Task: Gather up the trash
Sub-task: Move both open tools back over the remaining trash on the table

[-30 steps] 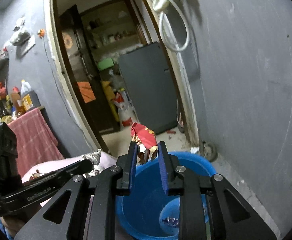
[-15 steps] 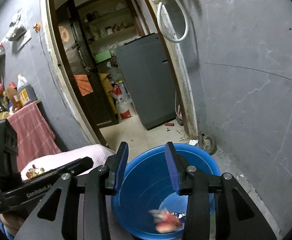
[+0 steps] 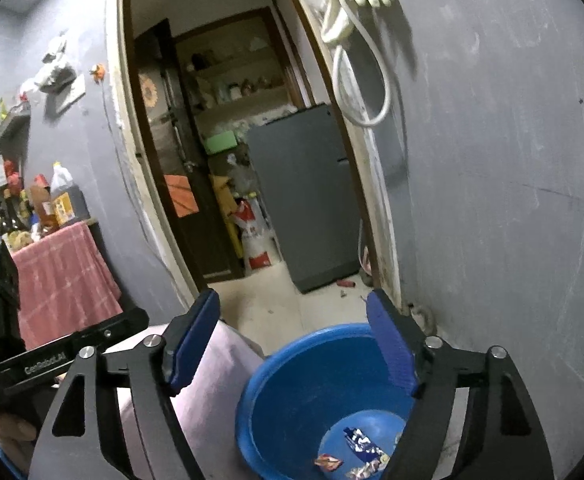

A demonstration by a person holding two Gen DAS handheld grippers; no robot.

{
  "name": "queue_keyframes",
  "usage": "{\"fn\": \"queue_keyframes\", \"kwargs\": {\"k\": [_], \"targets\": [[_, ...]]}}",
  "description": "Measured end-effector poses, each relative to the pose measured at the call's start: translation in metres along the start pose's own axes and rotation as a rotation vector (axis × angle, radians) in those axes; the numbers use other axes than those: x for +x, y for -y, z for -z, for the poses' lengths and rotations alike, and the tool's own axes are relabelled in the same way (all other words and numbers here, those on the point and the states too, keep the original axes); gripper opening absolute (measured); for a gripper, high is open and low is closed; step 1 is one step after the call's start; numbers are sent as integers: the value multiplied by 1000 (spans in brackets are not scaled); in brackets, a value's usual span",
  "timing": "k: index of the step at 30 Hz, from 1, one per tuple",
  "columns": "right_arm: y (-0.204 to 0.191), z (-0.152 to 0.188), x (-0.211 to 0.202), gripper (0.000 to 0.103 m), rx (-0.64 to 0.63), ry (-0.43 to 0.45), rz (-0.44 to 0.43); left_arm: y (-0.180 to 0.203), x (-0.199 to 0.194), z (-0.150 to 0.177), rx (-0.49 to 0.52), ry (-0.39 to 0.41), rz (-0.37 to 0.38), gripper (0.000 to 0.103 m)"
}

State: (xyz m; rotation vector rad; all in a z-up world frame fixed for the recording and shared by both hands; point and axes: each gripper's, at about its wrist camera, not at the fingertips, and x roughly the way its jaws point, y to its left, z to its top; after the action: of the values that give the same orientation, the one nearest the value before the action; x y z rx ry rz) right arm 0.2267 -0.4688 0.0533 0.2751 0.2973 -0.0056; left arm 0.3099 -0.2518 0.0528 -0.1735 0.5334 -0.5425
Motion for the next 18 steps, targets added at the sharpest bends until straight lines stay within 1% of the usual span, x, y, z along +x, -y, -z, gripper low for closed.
{"fn": "queue_keyframes", "kwargs": {"k": [1, 2, 7, 9, 11, 14, 18], "targets": [[-2, -1, -1, 79, -3, 8, -3, -2, -6, -1, 2, 16, -17, 86], [-5, -2, -3, 83, -6, 15, -4, -5, -12, -2, 4, 32, -35, 89], [-19, -7, -9, 93, -29, 47, -14, -16, -40, -6, 12, 86, -119, 90], [-27, -9, -12, 103, -41, 68, -17, -22, -53, -9, 13, 113, -152, 92], [-32, -11, -16, 103, -48, 86, -27, -28, -68, -10, 12, 153, -179, 99], [-46, -13, -20, 103, -67, 109, -49, -34, -88, -13, 15, 204, -208, 100], [-69, -17, -24, 103, -96, 144, -82, -47, -115, -18, 24, 245, -236, 100]]}}
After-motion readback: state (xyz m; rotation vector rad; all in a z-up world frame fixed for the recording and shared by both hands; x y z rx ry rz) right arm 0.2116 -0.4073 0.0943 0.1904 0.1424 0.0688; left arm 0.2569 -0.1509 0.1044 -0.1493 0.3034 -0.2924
